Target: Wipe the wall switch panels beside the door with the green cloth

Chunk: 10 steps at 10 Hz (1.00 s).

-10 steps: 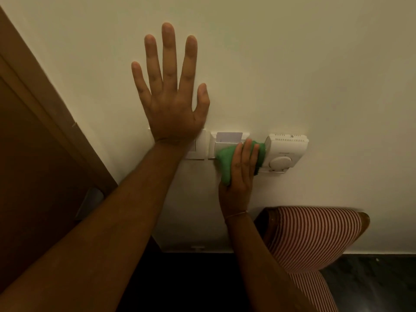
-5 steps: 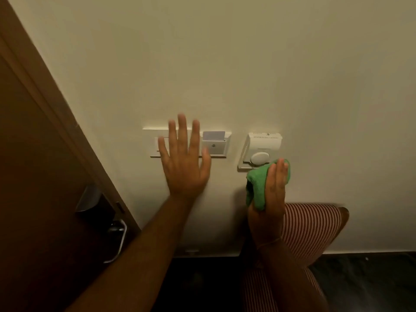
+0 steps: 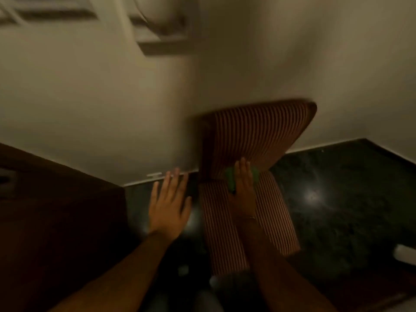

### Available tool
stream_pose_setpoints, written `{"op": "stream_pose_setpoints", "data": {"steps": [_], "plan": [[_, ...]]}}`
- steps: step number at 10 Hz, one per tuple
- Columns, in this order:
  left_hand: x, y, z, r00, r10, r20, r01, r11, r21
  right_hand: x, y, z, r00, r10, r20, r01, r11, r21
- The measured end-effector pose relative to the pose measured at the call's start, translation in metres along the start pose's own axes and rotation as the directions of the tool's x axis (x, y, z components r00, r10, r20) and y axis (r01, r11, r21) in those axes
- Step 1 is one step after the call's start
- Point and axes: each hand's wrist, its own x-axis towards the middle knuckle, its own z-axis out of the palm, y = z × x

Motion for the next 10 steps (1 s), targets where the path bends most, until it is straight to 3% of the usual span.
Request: {"op": "stream_pose_setpoints", "data": {"steps": [1,4,5,6,9,10], "plan": [[-0.02,-0.007,0.047,0.998,0.01,0.07,-0.013,0.999,0.044,-0.017,0.045,0.049,0.982,0.136,0.13,-0.132,0.991,-0.039],[-0.027,-0.023,0.129,0.977,0.049,0.207,-0.077,0.989,0.129,-0.027,0.125,0.162,0.86,0.323,0.395,-0.294,0.946,-0.134],[-0.027,-0.025,0.143,0.969,0.031,0.245,-0.068,0.987,0.144,-0.028,0.132,0.183,0.813,0.32,0.487,-0.217,0.942,-0.256],[-0.024,-0.026,0.142,0.967,0.025,0.255,-0.067,0.985,0.159,-0.027,0.129,0.189,0.803,0.34,0.49,-0.193,0.925,-0.326],[-0.019,-0.028,0.087,0.965,-0.045,0.26,0.011,0.991,0.13,-0.018,0.078,0.133,0.838,0.272,0.473,-0.116,0.936,-0.333],[-0.019,-0.028,0.042,0.982,-0.075,0.175,0.056,0.992,0.111,-0.017,0.037,0.091,0.884,0.176,0.434,-0.041,0.953,-0.302]]}}
